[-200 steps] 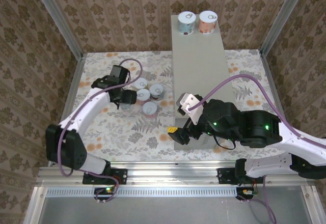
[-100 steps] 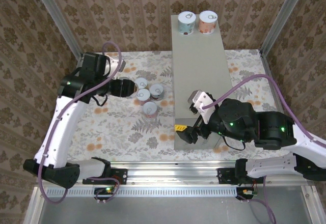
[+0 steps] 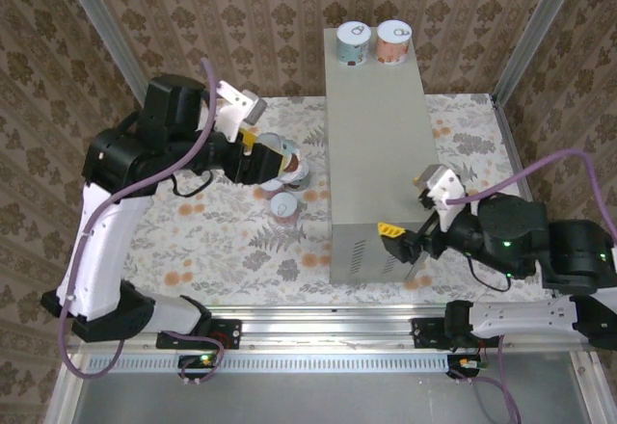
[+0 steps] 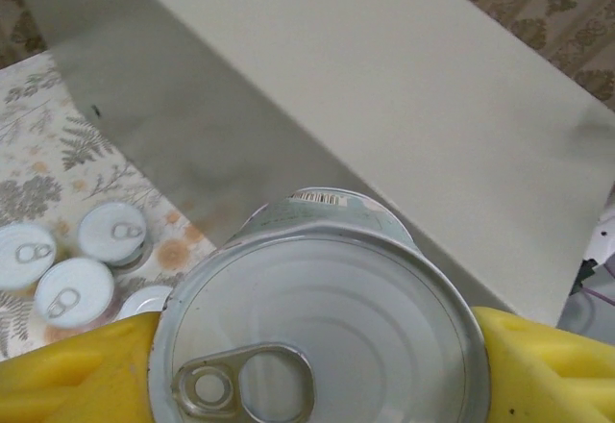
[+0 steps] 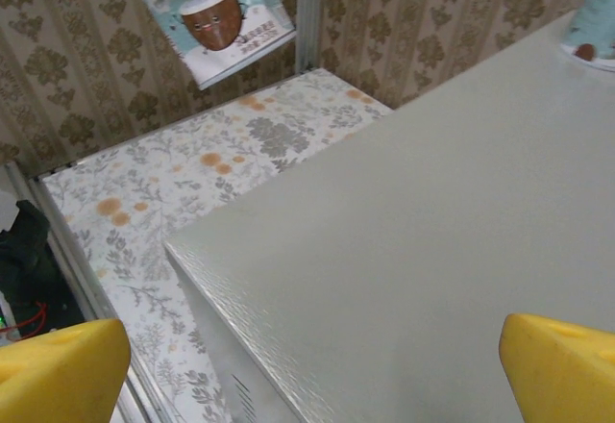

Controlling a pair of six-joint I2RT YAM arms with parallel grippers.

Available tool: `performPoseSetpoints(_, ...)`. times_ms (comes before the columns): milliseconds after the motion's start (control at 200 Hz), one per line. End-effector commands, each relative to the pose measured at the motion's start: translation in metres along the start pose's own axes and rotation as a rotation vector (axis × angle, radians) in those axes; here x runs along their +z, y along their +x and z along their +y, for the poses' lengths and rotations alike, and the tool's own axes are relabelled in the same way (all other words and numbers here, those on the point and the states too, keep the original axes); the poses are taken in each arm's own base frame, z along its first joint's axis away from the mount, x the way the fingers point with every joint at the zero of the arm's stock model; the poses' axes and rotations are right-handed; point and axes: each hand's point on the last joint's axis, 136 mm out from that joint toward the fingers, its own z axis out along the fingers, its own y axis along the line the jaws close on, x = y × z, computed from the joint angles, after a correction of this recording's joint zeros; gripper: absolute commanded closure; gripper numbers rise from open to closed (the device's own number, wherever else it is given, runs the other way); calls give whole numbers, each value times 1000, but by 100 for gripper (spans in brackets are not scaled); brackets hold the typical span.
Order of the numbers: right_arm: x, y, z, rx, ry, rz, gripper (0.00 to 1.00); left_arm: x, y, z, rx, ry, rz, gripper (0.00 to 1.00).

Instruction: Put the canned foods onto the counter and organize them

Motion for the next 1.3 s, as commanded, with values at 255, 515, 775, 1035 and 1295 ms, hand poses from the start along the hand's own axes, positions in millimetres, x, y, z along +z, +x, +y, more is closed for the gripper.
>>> performPoseSetpoints(255, -27, 25, -39, 36, 124, 17, 0, 25, -25, -37, 143, 21, 29, 36)
performPoseSetpoints(515, -28, 31, -40, 35, 125, 26, 0, 51, -31, -55, 191, 56, 57, 36)
performPoseSetpoints(775, -26, 30, -34, 24, 93, 11, 0, 65, -37, -61, 199, 73, 56, 36)
performPoseSetpoints(1035, -3, 8, -9, -71, 40, -29, 0, 63, -45, -77, 207, 132, 20, 37)
performPoseSetpoints(1295, 32, -21, 23, -226, -1, -96, 0, 56, -39, -95, 229, 201, 26, 37)
